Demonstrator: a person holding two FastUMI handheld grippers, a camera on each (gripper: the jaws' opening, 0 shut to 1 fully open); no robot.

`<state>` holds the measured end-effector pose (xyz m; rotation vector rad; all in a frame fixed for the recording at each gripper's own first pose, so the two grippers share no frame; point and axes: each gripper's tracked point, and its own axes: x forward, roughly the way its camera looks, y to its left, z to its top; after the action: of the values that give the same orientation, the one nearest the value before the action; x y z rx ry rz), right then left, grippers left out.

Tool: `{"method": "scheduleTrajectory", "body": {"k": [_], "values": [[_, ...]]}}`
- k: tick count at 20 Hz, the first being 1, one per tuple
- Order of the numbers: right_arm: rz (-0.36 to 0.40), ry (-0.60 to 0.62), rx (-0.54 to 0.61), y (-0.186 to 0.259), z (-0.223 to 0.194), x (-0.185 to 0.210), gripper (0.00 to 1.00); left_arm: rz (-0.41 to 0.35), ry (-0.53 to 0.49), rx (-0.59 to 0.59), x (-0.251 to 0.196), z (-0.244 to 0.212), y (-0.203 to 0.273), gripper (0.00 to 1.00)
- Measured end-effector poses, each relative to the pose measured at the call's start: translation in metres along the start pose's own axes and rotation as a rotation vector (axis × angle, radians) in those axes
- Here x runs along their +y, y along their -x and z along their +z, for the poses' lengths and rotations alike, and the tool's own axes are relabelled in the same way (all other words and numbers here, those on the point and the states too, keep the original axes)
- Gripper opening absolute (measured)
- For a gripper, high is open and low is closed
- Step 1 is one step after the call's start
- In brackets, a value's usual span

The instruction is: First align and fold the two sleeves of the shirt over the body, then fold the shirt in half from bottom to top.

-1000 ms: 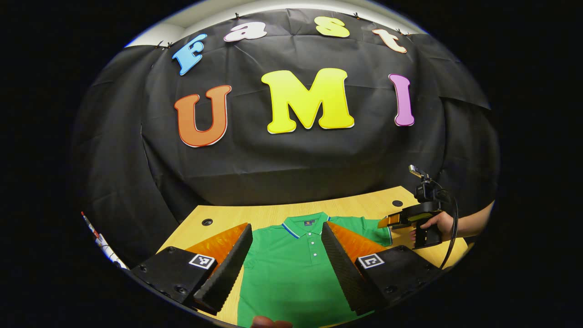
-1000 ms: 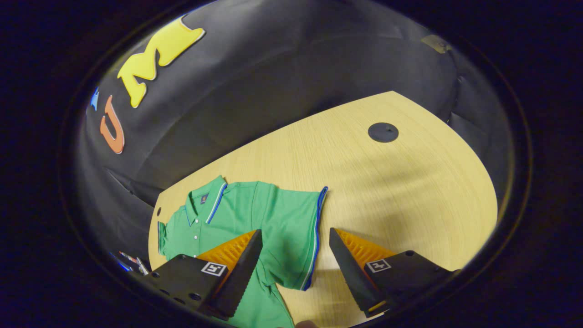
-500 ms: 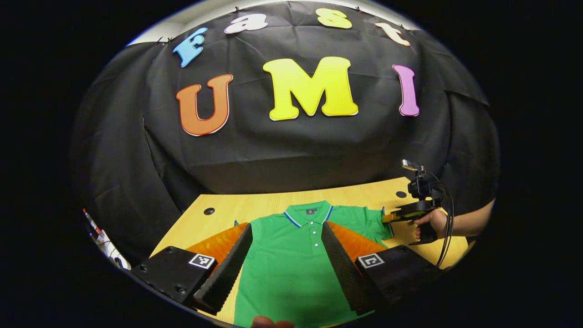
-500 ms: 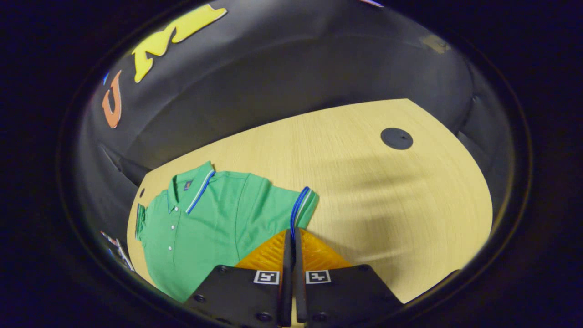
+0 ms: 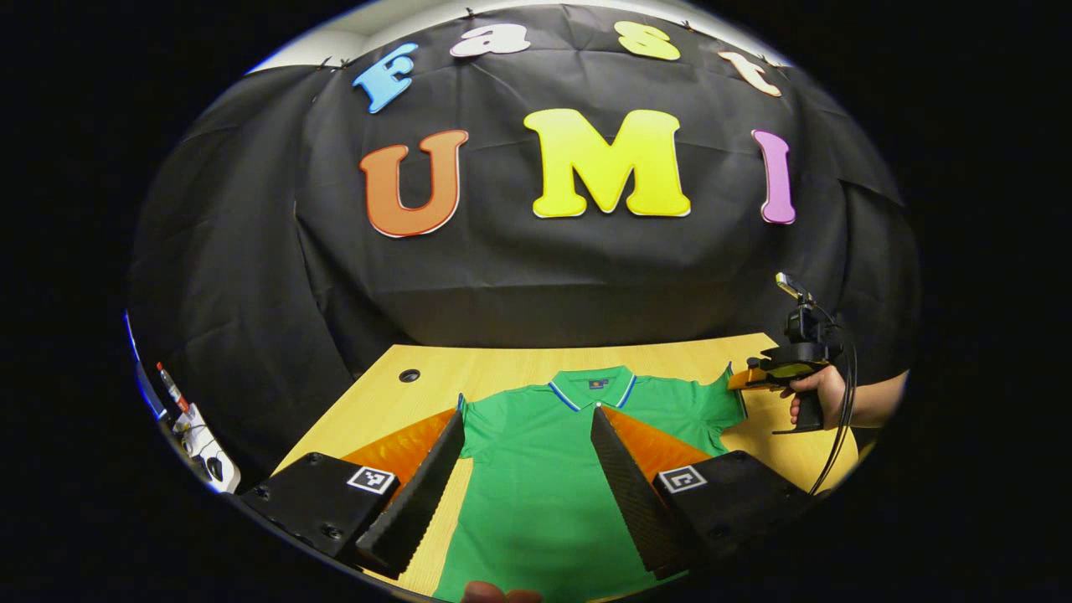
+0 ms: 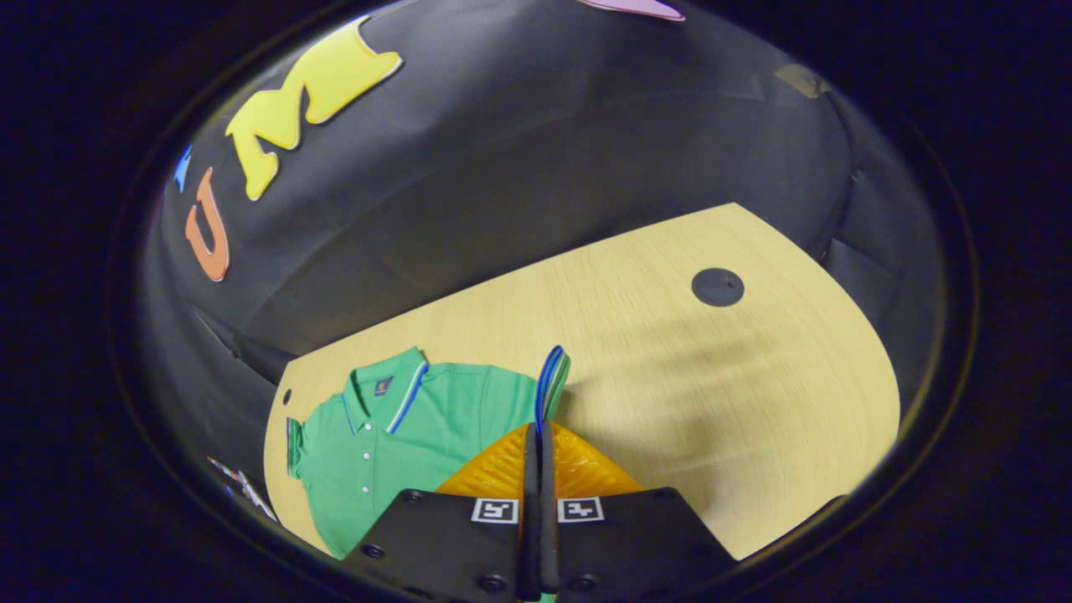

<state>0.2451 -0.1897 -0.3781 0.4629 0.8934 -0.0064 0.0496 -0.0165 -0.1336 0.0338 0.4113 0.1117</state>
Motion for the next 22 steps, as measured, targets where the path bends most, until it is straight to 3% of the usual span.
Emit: {"method": "scheduleTrajectory", "body": {"k": [7, 16, 17, 20, 21, 22], "values": [[0.038, 0.115, -0.009, -0.007, 0.005, 0.081, 0.02, 0.073, 0.042, -0.022, 0.045, -0.001, 0.015, 0.98], [0.060, 0.187, 0.080, -0.044, -0.033, 0.155, 0.03, 0.199, 0.125, -0.013, 0.116, -0.016, 0.037, 0.98], [0.078, 0.176, 0.073, -0.046, -0.031, 0.164, 0.08, 0.202, 0.130, -0.011, 0.120, -0.016, 0.038, 0.98], [0.142, 0.173, 0.003, -0.026, -0.019, 0.187, 0.41, 0.198, 0.128, -0.022, 0.127, -0.014, 0.039, 0.98], [0.144, 0.178, -0.022, -0.018, -0.012, 0.190, 0.67, 0.188, 0.131, -0.024, 0.126, -0.013, 0.037, 0.98], [0.133, 0.187, -0.047, -0.010, -0.007, 0.188, 0.63, 0.175, 0.135, -0.027, 0.125, -0.011, 0.036, 0.98]]}}
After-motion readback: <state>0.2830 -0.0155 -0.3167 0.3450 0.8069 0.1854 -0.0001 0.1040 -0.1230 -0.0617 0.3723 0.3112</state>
